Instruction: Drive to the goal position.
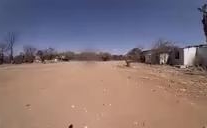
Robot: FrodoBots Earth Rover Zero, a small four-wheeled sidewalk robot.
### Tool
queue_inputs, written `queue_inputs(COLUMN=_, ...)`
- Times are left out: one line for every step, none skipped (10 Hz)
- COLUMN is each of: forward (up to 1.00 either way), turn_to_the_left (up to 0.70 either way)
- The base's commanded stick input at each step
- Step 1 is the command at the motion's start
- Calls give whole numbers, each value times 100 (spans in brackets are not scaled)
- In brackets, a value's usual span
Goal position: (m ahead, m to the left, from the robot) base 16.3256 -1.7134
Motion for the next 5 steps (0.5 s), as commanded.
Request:
queue_inputs(forward=100, turn_to_the_left=0)
queue_inputs(forward=100, turn_to_the_left=0)
queue_inputs(forward=100, turn_to_the_left=27)
queue_inputs(forward=100, turn_to_the_left=27)
queue_inputs(forward=100, turn_to_the_left=25)
